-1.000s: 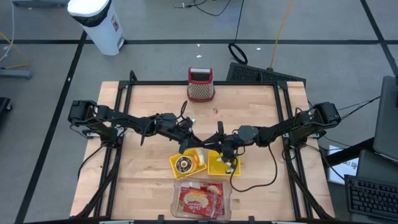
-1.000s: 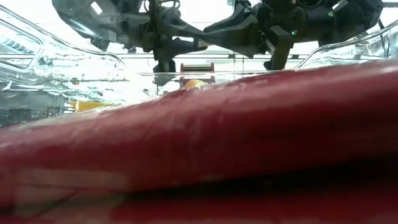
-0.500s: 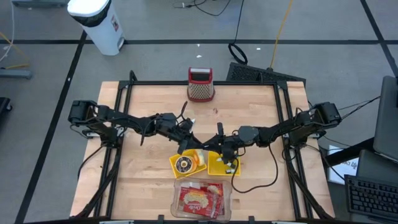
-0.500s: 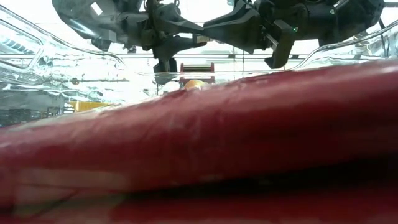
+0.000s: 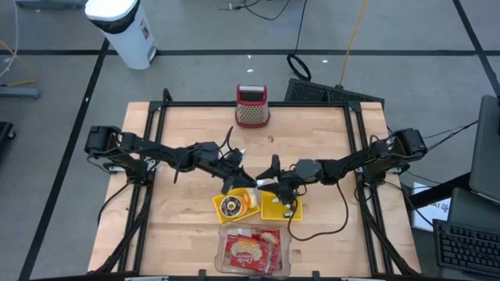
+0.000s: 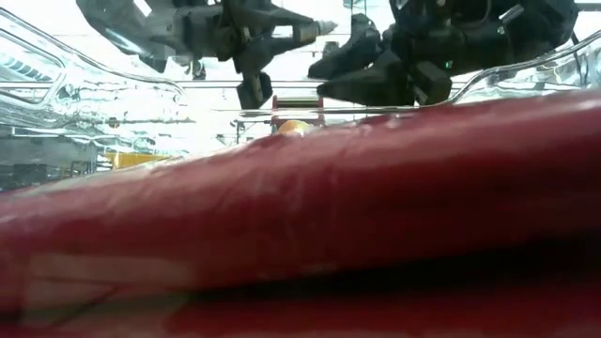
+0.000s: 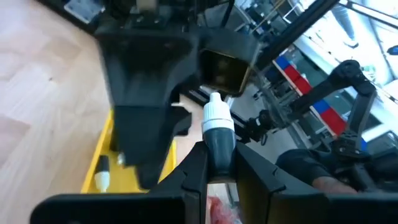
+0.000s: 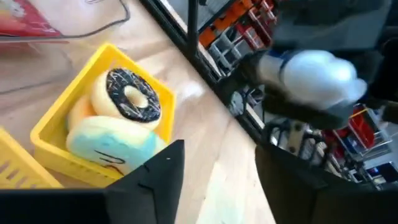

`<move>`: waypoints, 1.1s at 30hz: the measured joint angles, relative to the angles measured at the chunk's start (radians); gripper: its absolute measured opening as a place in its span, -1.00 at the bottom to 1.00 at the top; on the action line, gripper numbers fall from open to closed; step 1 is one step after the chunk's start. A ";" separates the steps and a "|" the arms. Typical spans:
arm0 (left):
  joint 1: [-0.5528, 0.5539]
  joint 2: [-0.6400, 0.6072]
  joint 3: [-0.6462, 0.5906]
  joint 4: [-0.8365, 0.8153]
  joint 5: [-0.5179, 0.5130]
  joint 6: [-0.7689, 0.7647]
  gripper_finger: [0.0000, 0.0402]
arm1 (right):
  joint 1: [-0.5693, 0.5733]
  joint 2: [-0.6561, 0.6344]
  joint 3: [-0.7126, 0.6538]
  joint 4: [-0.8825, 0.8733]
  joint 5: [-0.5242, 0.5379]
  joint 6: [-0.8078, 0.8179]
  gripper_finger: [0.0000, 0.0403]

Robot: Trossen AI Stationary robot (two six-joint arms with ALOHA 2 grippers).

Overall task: Pick & Place Food Item
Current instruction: Put the blue food coloring bottle into the right yellow bin

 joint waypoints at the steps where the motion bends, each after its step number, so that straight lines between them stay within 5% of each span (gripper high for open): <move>1: -0.003 -0.001 0.001 0.002 0.000 0.002 -0.72 | 0.000 0.001 0.000 0.003 -0.001 0.000 -0.06; 11: -0.005 0.001 -0.002 -0.010 0.000 0.005 -0.72 | 0.002 -0.003 0.003 0.095 -0.001 -0.005 -0.37; 24: -0.005 0.001 -0.002 -0.019 0.000 0.013 -0.72 | 0.008 -0.004 0.003 0.119 -0.004 0.021 -0.08; 33: -0.005 0.001 -0.003 -0.019 0.000 0.013 -0.72 | 0.008 -0.004 0.003 0.120 -0.031 0.015 -0.32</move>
